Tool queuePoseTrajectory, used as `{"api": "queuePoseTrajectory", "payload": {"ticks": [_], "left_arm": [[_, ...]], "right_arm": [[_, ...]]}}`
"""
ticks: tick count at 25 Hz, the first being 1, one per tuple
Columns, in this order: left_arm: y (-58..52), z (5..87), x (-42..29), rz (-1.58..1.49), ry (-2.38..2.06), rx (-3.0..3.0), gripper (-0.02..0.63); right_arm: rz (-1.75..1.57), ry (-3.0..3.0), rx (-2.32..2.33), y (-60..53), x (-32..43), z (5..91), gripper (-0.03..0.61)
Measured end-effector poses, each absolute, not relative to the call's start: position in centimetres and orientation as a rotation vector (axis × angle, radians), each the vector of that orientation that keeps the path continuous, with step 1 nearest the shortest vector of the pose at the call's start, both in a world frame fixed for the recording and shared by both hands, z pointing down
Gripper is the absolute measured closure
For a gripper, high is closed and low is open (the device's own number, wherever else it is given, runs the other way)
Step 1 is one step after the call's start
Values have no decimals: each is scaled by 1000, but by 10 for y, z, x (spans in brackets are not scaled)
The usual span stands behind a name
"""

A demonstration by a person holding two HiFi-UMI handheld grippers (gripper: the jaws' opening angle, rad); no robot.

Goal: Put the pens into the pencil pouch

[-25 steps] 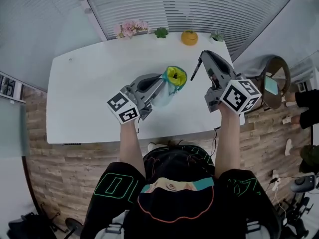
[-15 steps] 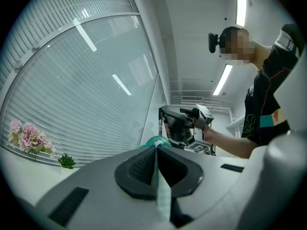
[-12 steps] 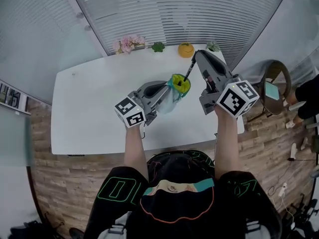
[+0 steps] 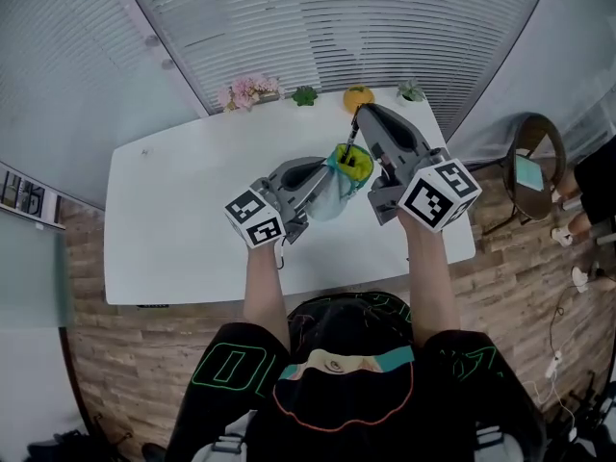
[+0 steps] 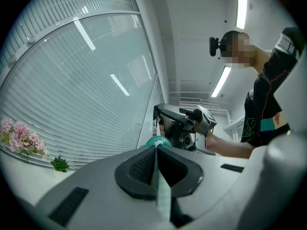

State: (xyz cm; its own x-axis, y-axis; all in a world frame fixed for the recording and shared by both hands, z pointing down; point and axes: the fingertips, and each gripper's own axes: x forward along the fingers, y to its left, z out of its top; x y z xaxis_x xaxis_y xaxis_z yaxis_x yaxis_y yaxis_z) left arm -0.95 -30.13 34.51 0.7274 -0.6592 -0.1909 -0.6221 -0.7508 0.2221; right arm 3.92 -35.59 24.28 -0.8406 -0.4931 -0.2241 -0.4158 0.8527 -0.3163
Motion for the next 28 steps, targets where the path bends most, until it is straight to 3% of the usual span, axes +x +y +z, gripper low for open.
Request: {"api": "queuePoseTrajectory", "payload": {"ticks": [16, 28], "left_arm": [[-301, 352, -25, -502, -1128, 2701, 612], [-304, 361, -24, -468, -1110, 2701, 612]], "right_arm": [[-516, 2945, -689, -346, 17, 322, 532], [-402, 3271, -716, -333, 14, 377, 532]]}}
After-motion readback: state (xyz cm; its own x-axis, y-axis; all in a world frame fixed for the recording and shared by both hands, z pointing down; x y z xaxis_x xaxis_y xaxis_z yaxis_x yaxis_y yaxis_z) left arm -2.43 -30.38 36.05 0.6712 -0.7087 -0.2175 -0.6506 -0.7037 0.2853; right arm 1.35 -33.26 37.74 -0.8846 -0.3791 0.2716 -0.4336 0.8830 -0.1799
